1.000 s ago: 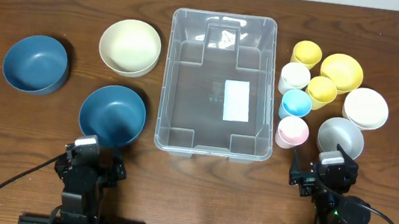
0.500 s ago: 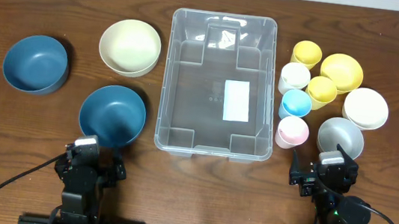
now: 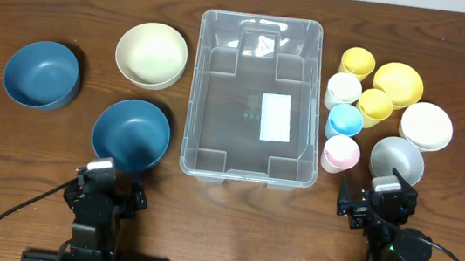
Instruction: Pack container
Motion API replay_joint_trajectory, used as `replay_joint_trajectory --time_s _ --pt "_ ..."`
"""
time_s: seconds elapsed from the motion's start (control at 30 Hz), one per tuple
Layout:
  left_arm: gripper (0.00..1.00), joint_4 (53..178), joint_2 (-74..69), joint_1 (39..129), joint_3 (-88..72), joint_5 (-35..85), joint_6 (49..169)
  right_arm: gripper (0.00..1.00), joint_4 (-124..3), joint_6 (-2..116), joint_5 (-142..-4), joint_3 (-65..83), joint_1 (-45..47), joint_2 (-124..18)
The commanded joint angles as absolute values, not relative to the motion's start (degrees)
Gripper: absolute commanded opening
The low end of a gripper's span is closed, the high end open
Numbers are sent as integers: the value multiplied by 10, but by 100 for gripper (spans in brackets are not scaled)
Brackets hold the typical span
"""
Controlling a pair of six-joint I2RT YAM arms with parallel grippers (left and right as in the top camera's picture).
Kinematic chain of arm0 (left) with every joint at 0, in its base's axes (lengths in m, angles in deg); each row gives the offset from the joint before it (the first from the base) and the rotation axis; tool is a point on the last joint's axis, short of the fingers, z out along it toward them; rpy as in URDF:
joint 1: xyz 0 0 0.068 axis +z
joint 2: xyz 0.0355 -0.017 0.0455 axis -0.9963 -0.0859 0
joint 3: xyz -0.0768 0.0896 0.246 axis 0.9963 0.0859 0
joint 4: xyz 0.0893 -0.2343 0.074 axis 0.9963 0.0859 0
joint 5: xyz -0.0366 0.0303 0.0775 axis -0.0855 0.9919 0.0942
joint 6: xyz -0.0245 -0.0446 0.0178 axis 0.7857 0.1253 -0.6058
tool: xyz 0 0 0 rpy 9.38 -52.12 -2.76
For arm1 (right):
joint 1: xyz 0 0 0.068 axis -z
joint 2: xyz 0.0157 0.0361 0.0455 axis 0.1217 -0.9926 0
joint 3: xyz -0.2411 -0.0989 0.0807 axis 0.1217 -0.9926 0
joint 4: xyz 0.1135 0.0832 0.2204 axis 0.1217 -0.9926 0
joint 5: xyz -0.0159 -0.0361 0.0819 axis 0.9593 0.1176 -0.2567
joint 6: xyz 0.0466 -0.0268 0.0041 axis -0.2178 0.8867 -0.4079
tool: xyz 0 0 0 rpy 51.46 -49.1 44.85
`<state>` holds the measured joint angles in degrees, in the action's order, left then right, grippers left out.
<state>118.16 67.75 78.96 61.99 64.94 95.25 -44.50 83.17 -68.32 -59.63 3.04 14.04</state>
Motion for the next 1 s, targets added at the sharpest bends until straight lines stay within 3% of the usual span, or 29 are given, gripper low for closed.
replay_joint_trajectory --time_s 0.0,0.43,0.8,0.97 --pt "98 1188 681 789 618 659 943 99 -445 825 -689 -598 33 140" --pt "98 1184 681 789 618 659 943 99 -445 825 -689 -598 33 140" --pt "98 1031 681 789 611 558 949 99 -445 825 -689 -598 33 140" --pt "98 1046 657 789 553 558 950 99 -445 825 -689 -598 33 140"
